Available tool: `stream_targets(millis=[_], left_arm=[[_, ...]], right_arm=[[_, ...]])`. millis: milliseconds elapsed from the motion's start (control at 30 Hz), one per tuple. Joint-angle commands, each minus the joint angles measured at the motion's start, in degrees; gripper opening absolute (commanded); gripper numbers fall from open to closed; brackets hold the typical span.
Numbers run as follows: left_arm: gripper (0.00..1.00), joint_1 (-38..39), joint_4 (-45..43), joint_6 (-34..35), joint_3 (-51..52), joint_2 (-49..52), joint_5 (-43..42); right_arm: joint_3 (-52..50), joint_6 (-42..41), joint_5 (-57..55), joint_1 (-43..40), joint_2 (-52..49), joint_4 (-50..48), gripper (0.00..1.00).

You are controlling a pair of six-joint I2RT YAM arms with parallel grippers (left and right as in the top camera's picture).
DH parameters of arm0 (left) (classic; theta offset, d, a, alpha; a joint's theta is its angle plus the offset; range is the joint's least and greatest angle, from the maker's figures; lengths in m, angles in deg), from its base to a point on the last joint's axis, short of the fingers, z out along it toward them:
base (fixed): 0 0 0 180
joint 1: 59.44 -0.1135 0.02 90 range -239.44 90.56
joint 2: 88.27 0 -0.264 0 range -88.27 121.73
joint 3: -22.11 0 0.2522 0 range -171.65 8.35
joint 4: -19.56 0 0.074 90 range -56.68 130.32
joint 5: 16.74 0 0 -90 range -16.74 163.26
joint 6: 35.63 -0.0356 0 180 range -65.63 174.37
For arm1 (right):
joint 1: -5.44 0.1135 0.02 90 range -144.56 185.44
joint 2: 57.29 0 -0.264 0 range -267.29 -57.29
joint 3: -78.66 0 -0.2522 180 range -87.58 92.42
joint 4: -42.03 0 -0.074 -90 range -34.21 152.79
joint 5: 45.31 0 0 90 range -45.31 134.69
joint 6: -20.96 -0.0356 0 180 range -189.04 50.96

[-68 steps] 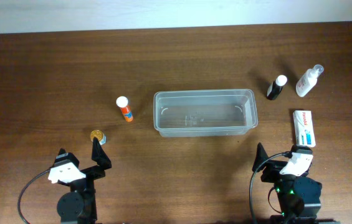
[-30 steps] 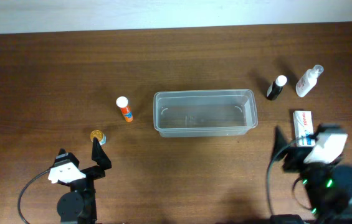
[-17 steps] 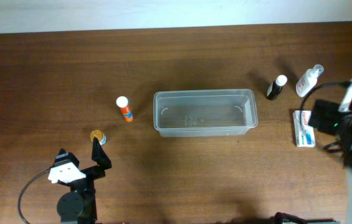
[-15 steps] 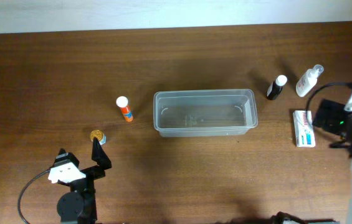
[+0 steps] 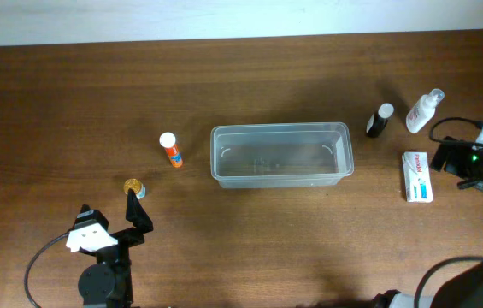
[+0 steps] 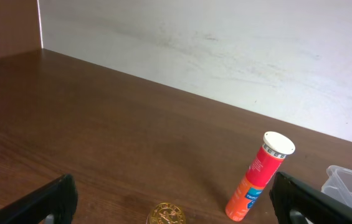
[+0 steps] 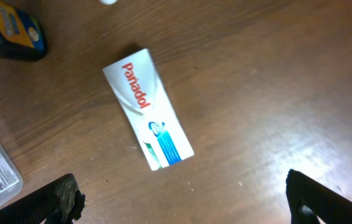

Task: Pack container
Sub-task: 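Move the right gripper over the white Panadol box and descend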

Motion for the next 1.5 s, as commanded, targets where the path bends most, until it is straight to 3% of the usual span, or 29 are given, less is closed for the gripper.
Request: stream_targets(millis=[0,433,767,900,1200,1467], left_arm=[[0.99,-0.31,0.11,0.33,0.09,-0.17,0.63],[0.99,-0.31,0.09,0.33,0.09,-0.17,0.63],[0.99,-0.31,0.11,0.33,0.09,-0.17,0.63],[0.99,-0.31,0.11,0.33,0.09,-0.17,0.63],[0.99,-0.31,0.11,0.33,0.09,-0.17,0.63],[0.99,-0.31,0.11,0.33,0.09,-0.17,0.63]], right_arm=[[0.98,5.22,4.57,-0.22,-2.54,-1.25,0.98],[0.96,21.24,4.39,-0.09,-11.85,-2.67,0.98],[0.96,21.33,3.19,0.81,-19.37,-4.7,0.98],[0.94,21.29,-2.03,2.69,-21.9,-6.21,0.98],[0.85,21.31,-7.3,8.61,-23.96,-10.51,0.98],[0.74,21.31,-7.3,7.96,-25.79,-11.15,0.98]])
